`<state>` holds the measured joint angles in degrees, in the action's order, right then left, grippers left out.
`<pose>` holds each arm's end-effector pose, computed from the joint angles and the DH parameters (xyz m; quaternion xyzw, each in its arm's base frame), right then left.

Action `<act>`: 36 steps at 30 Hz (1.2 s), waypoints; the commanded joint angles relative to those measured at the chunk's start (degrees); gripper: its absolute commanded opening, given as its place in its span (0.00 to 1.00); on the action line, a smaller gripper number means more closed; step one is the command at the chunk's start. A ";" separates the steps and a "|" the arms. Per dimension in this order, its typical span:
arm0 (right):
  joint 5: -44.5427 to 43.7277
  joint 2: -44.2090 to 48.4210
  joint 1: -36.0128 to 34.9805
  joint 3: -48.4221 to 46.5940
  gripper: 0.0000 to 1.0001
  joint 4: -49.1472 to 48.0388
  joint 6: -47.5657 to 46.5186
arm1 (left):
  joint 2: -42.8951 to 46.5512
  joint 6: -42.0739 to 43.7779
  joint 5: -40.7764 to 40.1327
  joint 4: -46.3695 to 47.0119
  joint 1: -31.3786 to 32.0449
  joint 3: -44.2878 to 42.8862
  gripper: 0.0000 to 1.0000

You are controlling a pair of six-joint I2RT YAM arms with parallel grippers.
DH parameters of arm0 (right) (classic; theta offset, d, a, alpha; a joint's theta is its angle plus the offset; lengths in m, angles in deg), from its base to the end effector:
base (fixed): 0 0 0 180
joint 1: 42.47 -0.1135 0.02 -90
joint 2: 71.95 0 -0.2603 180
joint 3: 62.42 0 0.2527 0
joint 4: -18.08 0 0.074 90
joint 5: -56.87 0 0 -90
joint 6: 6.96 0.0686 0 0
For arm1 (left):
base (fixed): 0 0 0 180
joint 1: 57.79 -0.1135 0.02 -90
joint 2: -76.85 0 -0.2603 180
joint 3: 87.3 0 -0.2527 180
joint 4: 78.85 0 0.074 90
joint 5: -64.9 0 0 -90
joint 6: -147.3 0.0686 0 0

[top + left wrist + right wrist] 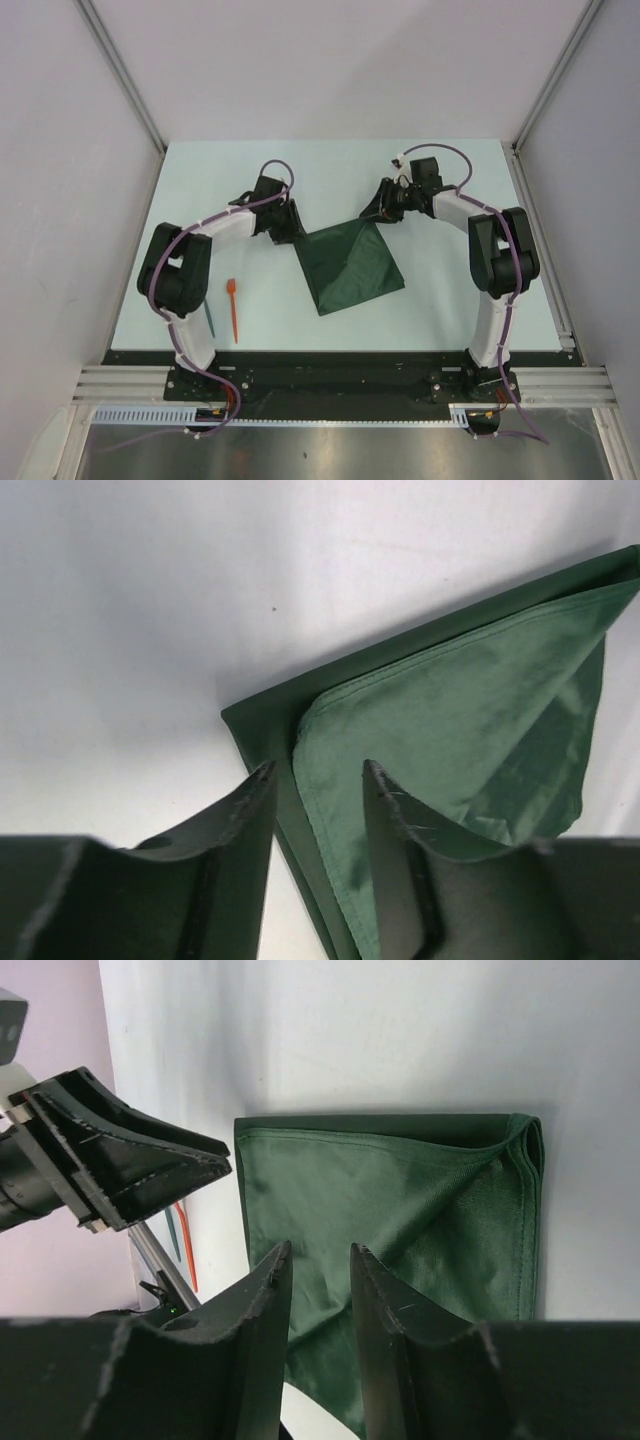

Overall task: Fold the napkin into a case and place the utensils inside
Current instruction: Fold the top corner of the square-folded napkin at the center of the board.

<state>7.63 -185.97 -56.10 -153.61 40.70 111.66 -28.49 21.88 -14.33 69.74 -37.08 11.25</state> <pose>0.4241 0.1489 0.1634 -0.0177 0.8773 0.4287 0.2153 0.3700 -0.1536 0.1459 -0.0939 0.9461 -0.2187 0.2198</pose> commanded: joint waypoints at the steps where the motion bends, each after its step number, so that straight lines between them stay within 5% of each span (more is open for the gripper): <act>1: 2.23 -0.85 0.36 -0.60 0.33 -3.00 -0.85 | -2.40 1.76 -1.09 0.18 0.12 -2.41 0.41; 20: 1.96 -4.28 0.27 -1.04 0.27 -4.93 0.38 | -6.28 1.32 -1.27 -0.87 0.03 -7.77 0.28; 27: 1.61 -6.30 0.62 -1.74 0.25 -6.07 1.00 | -6.02 1.76 -2.24 -1.84 -0.49 -7.69 0.06; 36: 2.31 -9.56 0.88 -4.20 0.24 -7.57 1.52 | -4.09 1.84 -3.91 -1.93 -1.28 -5.84 0.00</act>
<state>9.37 -194.42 -55.53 -155.03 35.56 112.58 -34.92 22.89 -16.60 67.88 -37.52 5.63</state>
